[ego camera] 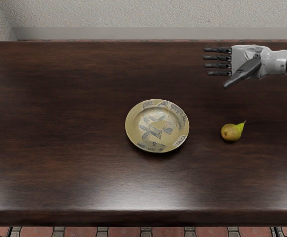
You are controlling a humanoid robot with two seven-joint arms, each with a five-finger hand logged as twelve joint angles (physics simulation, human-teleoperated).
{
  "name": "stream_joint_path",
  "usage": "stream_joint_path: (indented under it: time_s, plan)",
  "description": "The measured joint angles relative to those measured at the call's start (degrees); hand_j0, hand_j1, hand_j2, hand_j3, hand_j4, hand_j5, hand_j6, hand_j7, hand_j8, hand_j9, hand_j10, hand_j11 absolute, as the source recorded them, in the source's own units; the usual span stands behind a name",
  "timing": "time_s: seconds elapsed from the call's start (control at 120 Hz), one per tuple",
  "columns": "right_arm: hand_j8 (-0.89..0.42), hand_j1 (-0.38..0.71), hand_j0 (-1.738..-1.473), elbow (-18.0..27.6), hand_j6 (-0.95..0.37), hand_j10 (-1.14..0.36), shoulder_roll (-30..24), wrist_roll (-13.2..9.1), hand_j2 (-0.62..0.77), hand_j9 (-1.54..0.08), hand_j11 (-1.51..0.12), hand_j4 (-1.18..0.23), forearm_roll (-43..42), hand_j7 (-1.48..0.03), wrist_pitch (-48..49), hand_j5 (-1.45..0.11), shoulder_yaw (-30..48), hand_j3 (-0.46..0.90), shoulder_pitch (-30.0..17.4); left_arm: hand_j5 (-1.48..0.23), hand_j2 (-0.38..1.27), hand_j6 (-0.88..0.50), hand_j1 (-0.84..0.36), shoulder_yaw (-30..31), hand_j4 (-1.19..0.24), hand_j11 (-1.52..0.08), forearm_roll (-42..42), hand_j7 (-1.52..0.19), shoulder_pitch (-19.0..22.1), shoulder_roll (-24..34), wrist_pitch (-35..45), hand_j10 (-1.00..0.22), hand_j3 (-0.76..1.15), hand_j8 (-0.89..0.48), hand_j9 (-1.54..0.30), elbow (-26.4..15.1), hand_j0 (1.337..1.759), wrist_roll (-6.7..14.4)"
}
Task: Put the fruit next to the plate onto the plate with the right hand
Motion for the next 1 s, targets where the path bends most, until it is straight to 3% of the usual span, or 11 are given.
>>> stream_joint_path:
  time_s: [0.292,0.583,0.8,1.0]
  plan:
    - [0.00,-0.35,-1.658,-0.32,0.00,0.00,-0.58,-0.37,0.00,0.00,0.00,0.00,-2.22,0.00,0.00,0.00,0.11,0.00,0.38,-0.03,0.00,-0.02,0.32,0.00,-0.02,-0.03,-0.02,-0.03,0.00,0.00,-0.01,-0.02,0.00,-0.02,-0.03,0.00,1.658,0.00]
    - [0.00,-0.35,-1.658,-0.25,0.00,0.00,-1.60,0.39,0.00,0.00,0.00,0.00,-30.39,0.00,0.00,0.00,6.33,0.00,1.21,-0.03,0.00,-0.02,0.32,0.00,-0.02,-0.03,-0.01,-0.03,0.06,0.00,0.01,-0.02,0.00,-0.02,-0.03,0.00,1.658,0.00]
    - [0.00,-0.35,-1.658,0.86,0.00,0.00,-1.72,0.53,0.00,0.00,0.00,0.00,-43.29,0.00,0.00,0.00,7.28,0.00,1.34,-0.03,0.00,-0.02,0.32,0.00,-0.02,-0.03,-0.02,-0.03,0.00,0.00,0.00,-0.02,0.00,-0.02,-0.03,0.00,1.658,0.00]
    - [0.00,-0.35,-1.658,2.69,0.00,0.00,-1.24,3.78,0.00,0.00,0.00,0.00,-56.74,0.00,0.00,0.00,8.65,0.00,3.21,-0.03,0.00,-0.02,0.32,0.00,-0.02,-0.03,-0.03,-0.03,0.00,0.00,0.01,-0.02,0.00,-0.02,-0.03,0.00,1.658,0.00]
